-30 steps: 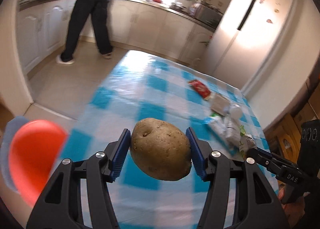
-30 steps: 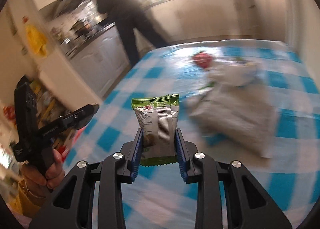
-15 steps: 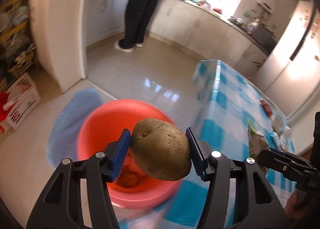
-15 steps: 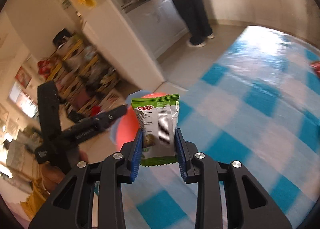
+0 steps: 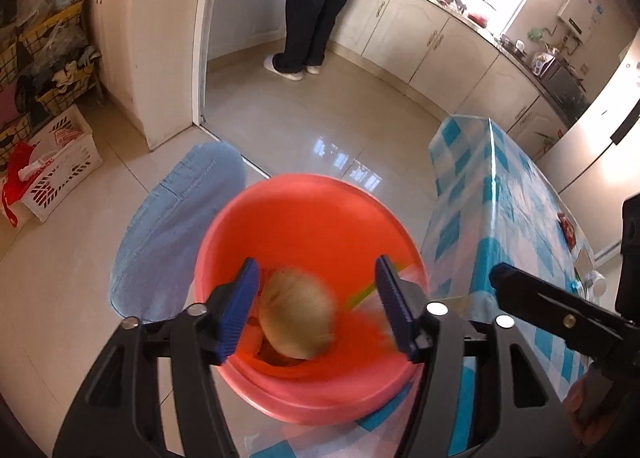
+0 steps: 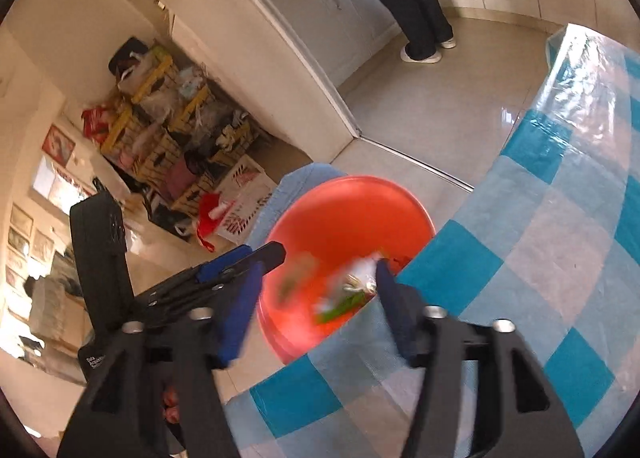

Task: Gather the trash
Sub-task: 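Carry the potato and snack bag over the red bucket and open both tools, then move both open tools back over the table toward the remaining items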

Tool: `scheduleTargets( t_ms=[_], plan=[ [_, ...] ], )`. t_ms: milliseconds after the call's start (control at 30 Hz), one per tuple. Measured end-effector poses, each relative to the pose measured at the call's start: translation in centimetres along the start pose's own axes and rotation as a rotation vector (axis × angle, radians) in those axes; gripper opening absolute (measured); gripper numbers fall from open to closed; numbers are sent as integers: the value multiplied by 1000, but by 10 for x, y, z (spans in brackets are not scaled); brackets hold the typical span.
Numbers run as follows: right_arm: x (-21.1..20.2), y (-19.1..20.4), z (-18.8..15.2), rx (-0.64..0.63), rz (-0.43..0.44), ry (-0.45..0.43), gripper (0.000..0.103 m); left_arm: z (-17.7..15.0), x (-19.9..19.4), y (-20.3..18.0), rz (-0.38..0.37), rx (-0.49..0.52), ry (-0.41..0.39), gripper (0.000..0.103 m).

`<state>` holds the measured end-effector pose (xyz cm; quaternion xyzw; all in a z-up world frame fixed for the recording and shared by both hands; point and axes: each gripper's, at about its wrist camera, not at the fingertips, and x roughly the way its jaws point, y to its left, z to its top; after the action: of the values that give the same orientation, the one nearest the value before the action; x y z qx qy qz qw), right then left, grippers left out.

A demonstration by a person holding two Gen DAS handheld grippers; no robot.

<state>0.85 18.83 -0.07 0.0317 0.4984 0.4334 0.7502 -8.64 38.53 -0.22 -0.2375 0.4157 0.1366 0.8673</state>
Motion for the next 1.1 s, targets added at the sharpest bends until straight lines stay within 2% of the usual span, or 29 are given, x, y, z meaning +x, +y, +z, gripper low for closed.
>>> scheduleTargets(
  t_ms=[33, 200, 267, 400, 500, 833, 1100],
  plan=[
    [-3, 1, 0, 2, -2, -12, 63, 1, -1, 0, 13, 1, -5, 79],
    [-26, -3, -6, 9, -22, -73, 69, 5, -7, 4, 58, -16, -26, 85],
    [-40, -7, -12, 24, -45, -109, 86, 4, -10, 1, 61, -22, -32, 85],
    [-67, -16, -26, 54, -83, -158, 88, 3, -20, -11, 81, 8, -62, 87],
    [-86, -23, -40, 73, -131, -190, 88, 3, -25, -21, 68, 38, -69, 91],
    [-151, -48, -96, 162, -283, -322, 88, -16, -40, -79, -12, 181, -64, 91],
    [-188, -79, -139, 256, -359, -382, 88, -44, -42, -136, -88, 308, -13, 91]
  ],
)
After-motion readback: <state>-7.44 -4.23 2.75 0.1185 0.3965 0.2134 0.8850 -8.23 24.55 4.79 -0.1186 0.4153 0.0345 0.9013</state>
